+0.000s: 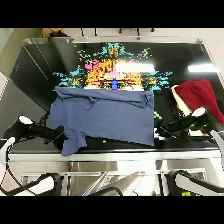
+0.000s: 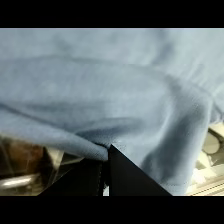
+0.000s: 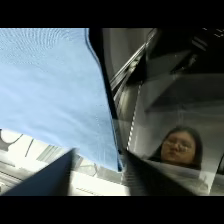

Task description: Fold the shirts.

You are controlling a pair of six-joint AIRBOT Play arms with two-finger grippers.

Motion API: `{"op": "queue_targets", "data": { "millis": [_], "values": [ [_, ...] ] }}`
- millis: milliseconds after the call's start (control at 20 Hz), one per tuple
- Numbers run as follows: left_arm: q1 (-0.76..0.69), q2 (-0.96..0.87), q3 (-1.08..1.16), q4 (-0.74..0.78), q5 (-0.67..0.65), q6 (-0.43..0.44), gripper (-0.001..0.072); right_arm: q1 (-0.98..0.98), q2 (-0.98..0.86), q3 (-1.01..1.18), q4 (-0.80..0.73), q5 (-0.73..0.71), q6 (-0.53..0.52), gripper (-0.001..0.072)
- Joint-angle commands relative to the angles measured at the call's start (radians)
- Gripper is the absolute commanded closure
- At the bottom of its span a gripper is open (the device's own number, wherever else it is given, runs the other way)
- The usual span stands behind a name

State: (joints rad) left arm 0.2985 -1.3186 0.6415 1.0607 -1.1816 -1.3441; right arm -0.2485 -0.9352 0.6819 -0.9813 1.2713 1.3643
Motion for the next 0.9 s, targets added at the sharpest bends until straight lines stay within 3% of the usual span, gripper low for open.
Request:
{"op": "queue_targets", "data": {
  "millis": [0,100,500,700,750,800,850],
  "values": [
    [0.026,0.001,0.001,-0.007,-0.001,0.021,0.0690,0.001,-0.022,-0.026,0.003,-0.011,0.024,0.0217],
    [0.045,0.001,0.001,-0.008,-0.015,0.033,0.0690,0.001,-0.026,-0.072,0.008,-0.043,0.019,0.0369],
    [0.043,0.001,0.001,-0.017,-0.023,0.047,0.0690,0.029,-0.049,-0.113,0.106,-0.128,-0.042,0.0369],
    [0.043,0.001,0.050,-0.017,-0.071,0.065,0.0690,0.089,-0.117,-0.111,0.293,-0.173,-0.173,0.0383],
    [0.043,0.002,0.084,-0.018,-0.102,0.065,0.0690,0.088,-0.127,-0.104,0.324,-0.163,-0.214,0.0603],
    [0.043,0.002,0.120,-0.018,-0.131,0.064,0.0690,0.085,-0.124,-0.096,0.331,-0.152,-0.232,0.0692],
    [0.043,0.009,0.159,-0.018,-0.159,0.063,0.0691,0.078,-0.113,-0.087,0.327,-0.137,-0.232,0.0693]
  ]
}}
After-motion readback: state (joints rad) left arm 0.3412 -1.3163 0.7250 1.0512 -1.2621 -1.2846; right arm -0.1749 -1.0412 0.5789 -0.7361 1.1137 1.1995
